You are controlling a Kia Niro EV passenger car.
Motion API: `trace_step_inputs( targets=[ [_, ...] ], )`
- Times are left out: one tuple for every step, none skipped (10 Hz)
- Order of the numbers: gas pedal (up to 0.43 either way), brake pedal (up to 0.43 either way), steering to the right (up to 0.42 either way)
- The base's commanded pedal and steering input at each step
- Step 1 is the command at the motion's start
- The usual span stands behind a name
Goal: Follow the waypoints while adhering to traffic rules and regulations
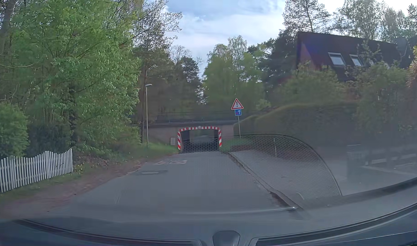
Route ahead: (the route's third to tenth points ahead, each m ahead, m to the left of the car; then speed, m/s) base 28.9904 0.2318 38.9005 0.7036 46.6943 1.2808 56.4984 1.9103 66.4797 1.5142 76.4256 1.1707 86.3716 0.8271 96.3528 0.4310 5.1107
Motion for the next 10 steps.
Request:
trace_step_inputs(
  targets=[
    [0.059,0.000,-0.012],
    [0.059,0.000,-0.010],
    [0.059,0.000,-0.006],
    [0.059,0.000,-0.006],
    [0.059,0.000,-0.006],
    [0.059,0.000,-0.006],
    [0.059,0.000,-0.006],
    [0.067,0.000,-0.006],
    [0.098,0.000,-0.006],
    [0.098,0.000,-0.006]
  ],
)
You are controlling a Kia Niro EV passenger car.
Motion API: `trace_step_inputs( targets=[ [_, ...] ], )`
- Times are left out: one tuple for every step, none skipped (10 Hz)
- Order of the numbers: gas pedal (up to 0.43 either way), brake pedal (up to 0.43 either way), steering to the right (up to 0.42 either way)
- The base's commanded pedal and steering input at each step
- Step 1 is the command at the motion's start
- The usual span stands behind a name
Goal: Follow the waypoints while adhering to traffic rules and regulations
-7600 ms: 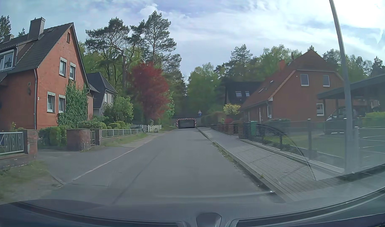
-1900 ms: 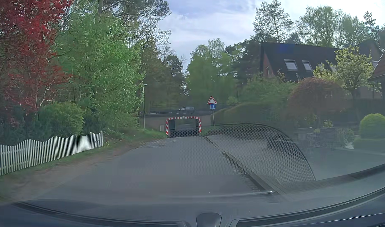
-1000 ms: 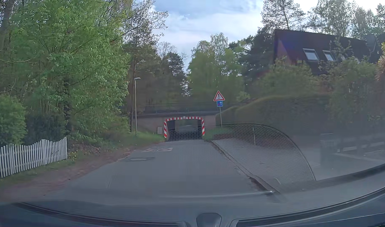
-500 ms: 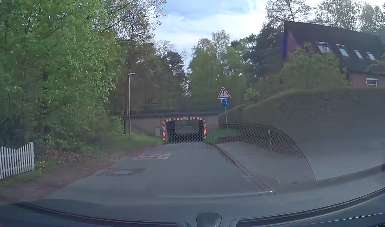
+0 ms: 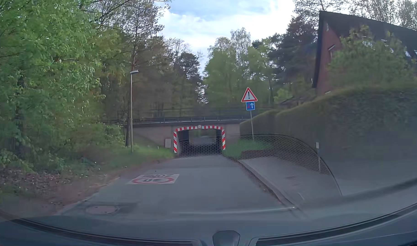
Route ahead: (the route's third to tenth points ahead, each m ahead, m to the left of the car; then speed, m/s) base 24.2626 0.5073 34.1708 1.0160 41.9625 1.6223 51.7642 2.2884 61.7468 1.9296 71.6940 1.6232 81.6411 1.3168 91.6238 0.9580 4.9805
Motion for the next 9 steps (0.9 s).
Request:
trace_step_inputs(
  targets=[
    [0.098,0.000,-0.006],
    [0.079,0.000,-0.006],
    [0.039,0.000,-0.006],
    [0.039,0.000,-0.007],
    [0.028,0.000,-0.009],
    [0.028,0.000,-0.014],
    [0.028,0.000,-0.015],
    [0.028,0.000,-0.015],
    [0.028,0.000,-0.016]
  ],
)
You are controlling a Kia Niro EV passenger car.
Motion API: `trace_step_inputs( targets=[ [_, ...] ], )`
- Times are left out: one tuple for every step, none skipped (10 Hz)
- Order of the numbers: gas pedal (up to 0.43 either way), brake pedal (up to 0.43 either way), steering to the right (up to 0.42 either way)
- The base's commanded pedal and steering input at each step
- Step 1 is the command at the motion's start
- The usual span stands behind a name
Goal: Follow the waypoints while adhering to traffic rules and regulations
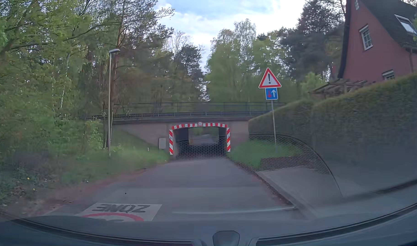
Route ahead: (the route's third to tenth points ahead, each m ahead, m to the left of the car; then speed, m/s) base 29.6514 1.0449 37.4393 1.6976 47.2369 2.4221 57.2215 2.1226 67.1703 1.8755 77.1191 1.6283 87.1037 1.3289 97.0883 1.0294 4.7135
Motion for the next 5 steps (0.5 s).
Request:
trace_step_inputs(
  targets=[
    [0.028,0.000,-0.018],
    [0.028,0.000,-0.020],
    [0.028,0.000,-0.025],
    [0.028,0.000,-0.026],
    [0.028,0.000,-0.026]
  ],
)
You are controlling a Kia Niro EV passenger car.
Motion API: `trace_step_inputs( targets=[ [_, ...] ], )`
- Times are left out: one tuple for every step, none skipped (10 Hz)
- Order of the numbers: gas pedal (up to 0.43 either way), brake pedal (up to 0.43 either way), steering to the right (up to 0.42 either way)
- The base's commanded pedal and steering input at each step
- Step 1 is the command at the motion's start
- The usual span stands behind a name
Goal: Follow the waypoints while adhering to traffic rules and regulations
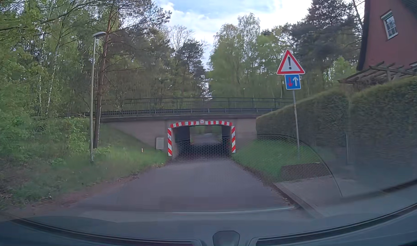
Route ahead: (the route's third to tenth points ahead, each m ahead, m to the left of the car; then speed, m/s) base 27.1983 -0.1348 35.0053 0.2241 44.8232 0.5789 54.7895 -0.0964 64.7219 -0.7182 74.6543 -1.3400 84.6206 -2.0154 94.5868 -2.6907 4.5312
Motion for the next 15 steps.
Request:
trace_step_inputs(
  targets=[
    [0.008,0.000,-0.025],
    [0.000,0.000,-0.025],
    [0.000,0.000,-0.025],
    [0.000,0.000,-0.024],
    [0.000,0.000,-0.021],
    [0.000,0.000,-0.018],
    [0.000,0.000,-0.016],
    [0.000,0.000,-0.016],
    [0.000,0.000,-0.015],
    [0.000,0.000,-0.016],
    [0.000,0.000,-0.016],
    [0.000,0.000,-0.015],
    [0.000,0.000,-0.014],
    [0.000,0.000,-0.013],
    [0.000,0.000,-0.011]
  ],
)
